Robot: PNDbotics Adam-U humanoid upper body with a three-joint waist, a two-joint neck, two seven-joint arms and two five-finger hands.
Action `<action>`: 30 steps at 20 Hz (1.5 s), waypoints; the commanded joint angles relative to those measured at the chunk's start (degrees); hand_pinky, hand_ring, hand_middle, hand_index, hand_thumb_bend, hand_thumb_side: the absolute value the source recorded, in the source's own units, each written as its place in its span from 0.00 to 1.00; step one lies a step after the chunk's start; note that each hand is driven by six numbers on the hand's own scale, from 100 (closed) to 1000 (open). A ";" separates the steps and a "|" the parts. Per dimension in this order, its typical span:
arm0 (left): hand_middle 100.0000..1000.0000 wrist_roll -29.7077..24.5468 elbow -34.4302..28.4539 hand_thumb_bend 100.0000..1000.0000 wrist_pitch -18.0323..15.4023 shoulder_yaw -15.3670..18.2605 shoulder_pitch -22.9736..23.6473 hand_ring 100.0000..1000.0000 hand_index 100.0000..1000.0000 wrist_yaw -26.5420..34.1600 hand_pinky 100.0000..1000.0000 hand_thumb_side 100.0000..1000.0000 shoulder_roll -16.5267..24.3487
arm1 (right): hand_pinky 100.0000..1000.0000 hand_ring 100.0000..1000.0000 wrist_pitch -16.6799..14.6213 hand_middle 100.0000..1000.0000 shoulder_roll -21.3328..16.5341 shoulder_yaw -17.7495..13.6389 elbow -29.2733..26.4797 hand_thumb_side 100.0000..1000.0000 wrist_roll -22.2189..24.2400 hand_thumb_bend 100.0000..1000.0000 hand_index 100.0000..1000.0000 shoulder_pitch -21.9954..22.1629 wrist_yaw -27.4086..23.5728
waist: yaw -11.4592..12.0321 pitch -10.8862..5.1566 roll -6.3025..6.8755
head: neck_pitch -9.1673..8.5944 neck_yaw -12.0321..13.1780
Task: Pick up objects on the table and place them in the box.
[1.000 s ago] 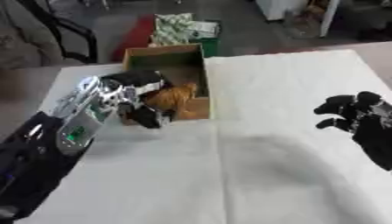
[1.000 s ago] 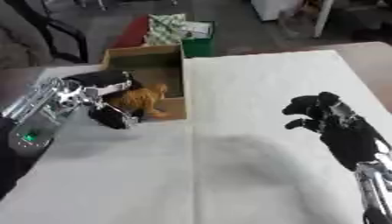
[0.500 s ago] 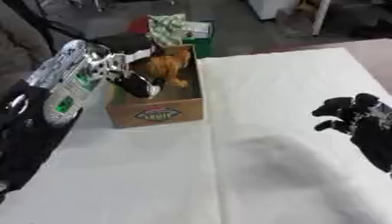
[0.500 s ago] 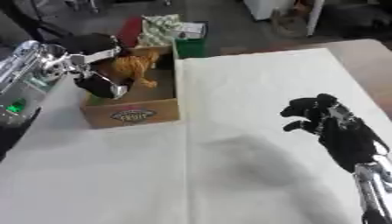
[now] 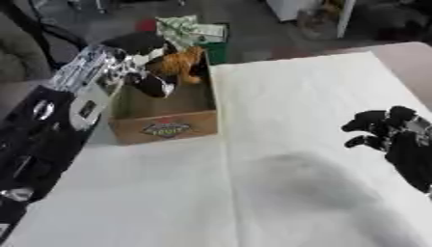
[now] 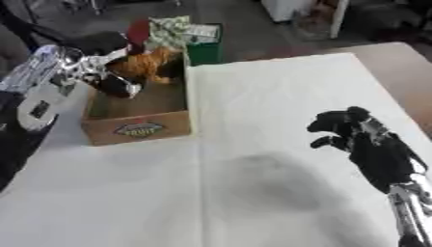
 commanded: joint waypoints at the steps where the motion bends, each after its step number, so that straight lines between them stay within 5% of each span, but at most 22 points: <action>1: 0.37 3.11 3.98 0.00 1.61 3.36 -2.19 0.40 0.67 -3.07 0.49 0.12 -0.64 | 0.61 0.76 -0.11 0.63 -1.38 0.19 -1.00 0.96 0.45 0.00 0.74 -1.08 0.41 | -0.61 -0.56 0.00 | -1.17 0.55; 10: 0.38 11.10 14.16 0.00 6.04 10.76 -2.76 0.40 0.67 -9.93 0.50 0.13 -1.20 | 0.61 0.76 -0.06 0.63 -1.64 0.51 -1.00 0.98 0.87 0.00 0.74 -1.88 0.82 | -3.82 0.83 1.12 | -2.50 1.01; 15: 0.49 14.78 18.42 0.00 6.42 11.69 -2.51 0.51 0.73 -8.41 0.57 0.14 -1.42 | 0.61 0.76 -0.06 0.63 -1.65 0.59 -1.00 0.98 0.98 0.00 0.74 -2.13 0.96 | -4.53 1.20 1.41 | -2.72 1.01; 26: 0.69 10.61 22.25 0.00 6.17 10.86 -1.53 0.72 0.80 -6.94 0.70 0.14 -2.18 | 0.61 0.76 -0.02 0.63 -1.42 0.57 -0.91 0.98 1.10 0.00 0.74 -2.14 0.99 | -4.72 1.18 1.28 | -2.71 0.81; 30: 0.76 7.22 23.56 0.19 5.96 10.77 -1.58 0.78 0.83 -6.90 0.75 0.16 -2.08 | 0.61 0.76 -0.01 0.63 -1.34 0.53 -0.84 0.98 1.10 0.00 0.74 -1.98 0.97 | -4.52 0.93 1.09 | -2.54 0.81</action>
